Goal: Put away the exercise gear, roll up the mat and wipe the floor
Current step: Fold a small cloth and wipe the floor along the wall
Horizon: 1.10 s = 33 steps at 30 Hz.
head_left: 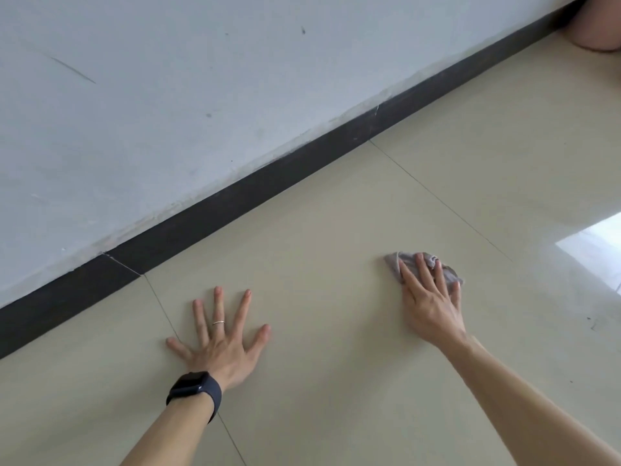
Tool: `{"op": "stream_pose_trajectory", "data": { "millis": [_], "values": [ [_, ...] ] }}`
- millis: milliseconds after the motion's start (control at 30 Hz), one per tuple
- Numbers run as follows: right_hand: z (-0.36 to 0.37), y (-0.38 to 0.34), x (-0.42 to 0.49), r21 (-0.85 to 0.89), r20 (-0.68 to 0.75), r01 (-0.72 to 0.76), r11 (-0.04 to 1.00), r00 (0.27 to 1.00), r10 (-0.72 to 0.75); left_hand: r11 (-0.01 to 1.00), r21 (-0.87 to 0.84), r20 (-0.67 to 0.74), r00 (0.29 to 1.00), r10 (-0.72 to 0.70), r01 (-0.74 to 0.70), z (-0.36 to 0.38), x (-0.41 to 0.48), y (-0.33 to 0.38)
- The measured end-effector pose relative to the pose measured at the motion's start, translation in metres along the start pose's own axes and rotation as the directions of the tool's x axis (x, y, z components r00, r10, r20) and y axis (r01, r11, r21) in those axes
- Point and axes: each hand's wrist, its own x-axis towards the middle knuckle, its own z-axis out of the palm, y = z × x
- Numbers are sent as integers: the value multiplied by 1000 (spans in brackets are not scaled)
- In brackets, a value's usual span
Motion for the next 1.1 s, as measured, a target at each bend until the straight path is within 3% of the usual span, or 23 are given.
{"op": "stream_pose_trajectory", "data": {
  "millis": [100,200,267,567,700,767,900,1000,1067,1100],
  "values": [
    [8,-43,-13,75,37,-68,995,997,66,1000,-28,20,1000,8,-8,-1,0,-2],
    [39,-110,-71,47,75,281,958,956,-284,999,-50,16,1000,18,-17,-1,-1,-4],
    [50,-139,-109,37,156,409,912,899,-409,997,-76,40,999,26,-23,-3,-2,-4],
    [-2,-148,-104,-87,489,503,860,774,-403,992,-122,68,997,29,-20,-13,-4,-3],
    [-2,-136,-99,-83,426,574,815,760,-491,994,-112,94,995,28,-18,-14,-6,-3],
    [2,-123,-83,-91,367,554,828,791,-489,992,-122,86,996,30,-19,-11,-4,-2],
    [0,-103,-18,-87,189,263,961,951,-244,992,-123,69,996,48,-39,-9,-1,-4],
    [18,-115,-23,-2,103,121,993,987,-120,982,-177,-49,997,64,-71,-10,-5,-12],
    [41,-146,-67,23,83,297,955,951,-298,980,-200,-199,979,-34,-7,-9,-9,-26],
    [53,-162,-96,36,93,455,890,885,-457,975,-215,-226,969,-103,54,-10,-11,-36]
  ]
}}
